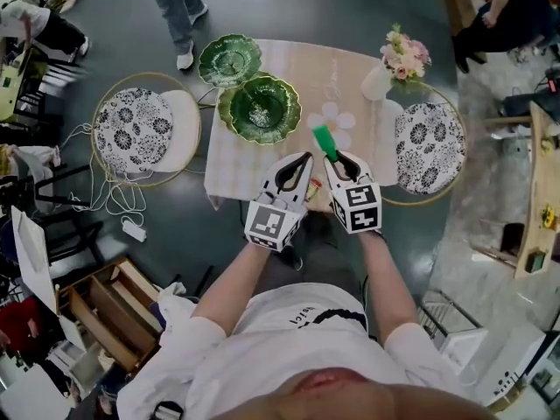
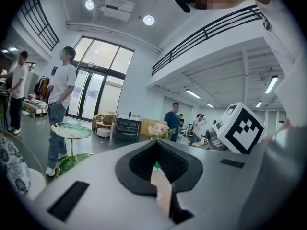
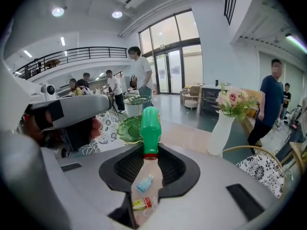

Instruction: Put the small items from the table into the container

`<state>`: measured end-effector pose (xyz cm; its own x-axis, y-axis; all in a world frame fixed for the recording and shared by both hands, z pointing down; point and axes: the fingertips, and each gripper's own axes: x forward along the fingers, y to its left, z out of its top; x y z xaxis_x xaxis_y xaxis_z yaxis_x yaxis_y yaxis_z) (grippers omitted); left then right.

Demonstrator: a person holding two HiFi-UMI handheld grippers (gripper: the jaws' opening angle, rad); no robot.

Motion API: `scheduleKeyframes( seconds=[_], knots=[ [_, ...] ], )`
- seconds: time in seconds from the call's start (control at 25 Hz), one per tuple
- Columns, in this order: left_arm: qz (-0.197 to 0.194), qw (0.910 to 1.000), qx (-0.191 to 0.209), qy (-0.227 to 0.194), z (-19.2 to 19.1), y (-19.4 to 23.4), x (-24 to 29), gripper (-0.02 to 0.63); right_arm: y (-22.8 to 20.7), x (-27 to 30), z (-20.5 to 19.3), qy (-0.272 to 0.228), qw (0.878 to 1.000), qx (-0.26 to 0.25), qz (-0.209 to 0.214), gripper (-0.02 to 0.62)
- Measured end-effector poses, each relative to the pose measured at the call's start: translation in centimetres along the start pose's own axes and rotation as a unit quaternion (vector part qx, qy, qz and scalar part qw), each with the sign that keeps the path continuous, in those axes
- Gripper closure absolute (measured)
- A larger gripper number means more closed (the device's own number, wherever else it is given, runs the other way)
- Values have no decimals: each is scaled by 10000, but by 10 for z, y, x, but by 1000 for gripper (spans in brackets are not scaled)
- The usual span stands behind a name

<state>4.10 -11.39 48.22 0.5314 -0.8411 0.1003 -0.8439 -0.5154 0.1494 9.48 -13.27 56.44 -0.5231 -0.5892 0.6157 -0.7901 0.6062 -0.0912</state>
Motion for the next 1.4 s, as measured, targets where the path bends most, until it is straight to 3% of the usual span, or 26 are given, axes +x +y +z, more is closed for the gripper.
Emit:
scheduleKeyframes(
  seconds=[0.32,0.6,0.88,1.4],
  knots=[
    [378,9990,84,-233,36,28,-19,598,31,4,51,-192,9987,-346,323,494],
    [878,9958,44,-246,35,71,-26,598,52,42,71,-131,9946,-716,741,494],
    [1352,9907,-114,-29,10,112,-19,598,56,96,61,202,9885,-1003,1110,494],
    [1855,9815,-384,261,-30,154,0,598,55,167,35,949,9714,-1538,1541,494]
  ],
)
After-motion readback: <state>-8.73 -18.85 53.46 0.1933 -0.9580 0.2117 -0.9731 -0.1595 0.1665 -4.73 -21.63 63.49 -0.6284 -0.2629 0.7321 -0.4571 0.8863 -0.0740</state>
